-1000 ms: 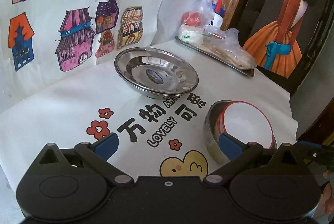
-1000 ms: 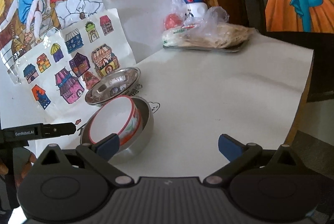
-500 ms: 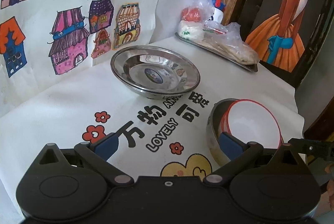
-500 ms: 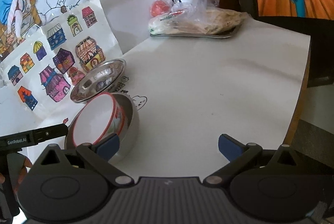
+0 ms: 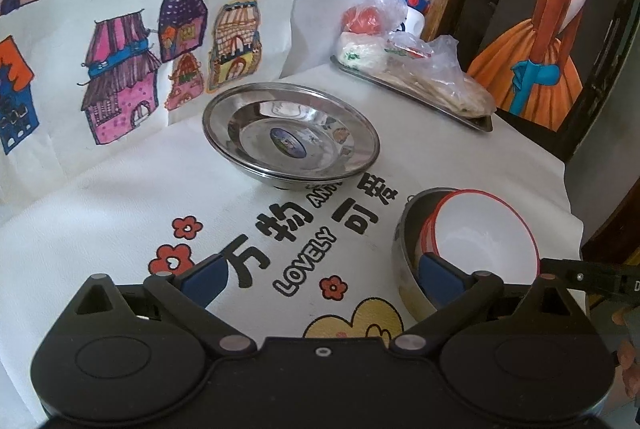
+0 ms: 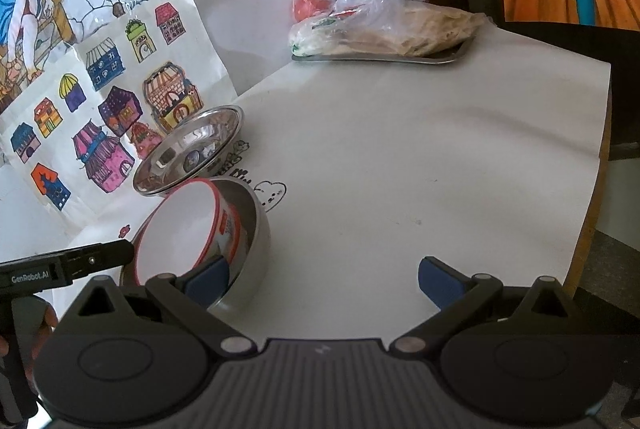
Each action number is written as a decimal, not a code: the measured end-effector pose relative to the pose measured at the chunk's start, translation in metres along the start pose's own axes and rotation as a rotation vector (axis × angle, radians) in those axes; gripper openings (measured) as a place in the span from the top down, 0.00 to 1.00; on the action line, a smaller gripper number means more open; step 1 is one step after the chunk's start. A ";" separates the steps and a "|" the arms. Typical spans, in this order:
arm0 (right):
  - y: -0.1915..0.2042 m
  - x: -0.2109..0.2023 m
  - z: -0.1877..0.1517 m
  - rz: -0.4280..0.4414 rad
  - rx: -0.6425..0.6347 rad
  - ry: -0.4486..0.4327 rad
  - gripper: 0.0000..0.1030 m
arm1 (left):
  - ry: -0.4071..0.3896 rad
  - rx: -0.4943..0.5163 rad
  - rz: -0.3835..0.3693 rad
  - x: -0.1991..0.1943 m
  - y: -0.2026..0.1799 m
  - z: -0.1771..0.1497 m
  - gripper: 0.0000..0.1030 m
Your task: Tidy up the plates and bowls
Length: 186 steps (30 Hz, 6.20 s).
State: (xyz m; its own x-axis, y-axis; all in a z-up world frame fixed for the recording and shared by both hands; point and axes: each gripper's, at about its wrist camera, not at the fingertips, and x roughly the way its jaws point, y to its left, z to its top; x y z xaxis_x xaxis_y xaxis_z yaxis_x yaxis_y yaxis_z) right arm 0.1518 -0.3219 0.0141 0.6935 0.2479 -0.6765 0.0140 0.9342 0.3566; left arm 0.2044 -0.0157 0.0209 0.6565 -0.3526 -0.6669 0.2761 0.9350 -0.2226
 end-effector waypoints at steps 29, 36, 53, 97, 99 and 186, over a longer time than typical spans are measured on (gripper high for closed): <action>0.004 -0.001 -0.001 0.058 0.058 0.007 0.32 | 0.037 0.002 -0.069 0.005 -0.017 0.003 0.53; 0.009 -0.004 -0.001 0.119 0.093 0.013 0.62 | 0.040 -0.002 -0.089 0.005 -0.023 0.005 0.70; 0.012 -0.006 -0.010 0.135 0.206 -0.030 0.80 | 0.031 -0.045 -0.077 0.008 -0.029 0.003 0.89; 0.044 0.000 -0.019 -0.071 0.184 -0.166 0.89 | -0.010 -0.074 0.039 0.007 -0.051 -0.002 0.93; 0.043 0.000 -0.016 -0.072 0.189 -0.169 0.89 | -0.005 -0.079 0.034 0.009 -0.051 -0.001 0.93; 0.122 0.114 0.102 0.086 0.021 -0.134 0.88 | -0.124 -0.229 0.218 0.042 0.037 0.100 0.94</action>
State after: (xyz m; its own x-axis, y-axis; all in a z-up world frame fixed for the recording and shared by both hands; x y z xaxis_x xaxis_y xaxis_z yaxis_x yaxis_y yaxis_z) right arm 0.3060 -0.2056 0.0460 0.7827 0.2893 -0.5511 -0.0358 0.9049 0.4242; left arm 0.3126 0.0001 0.0559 0.7671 -0.1322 -0.6278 -0.0360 0.9681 -0.2479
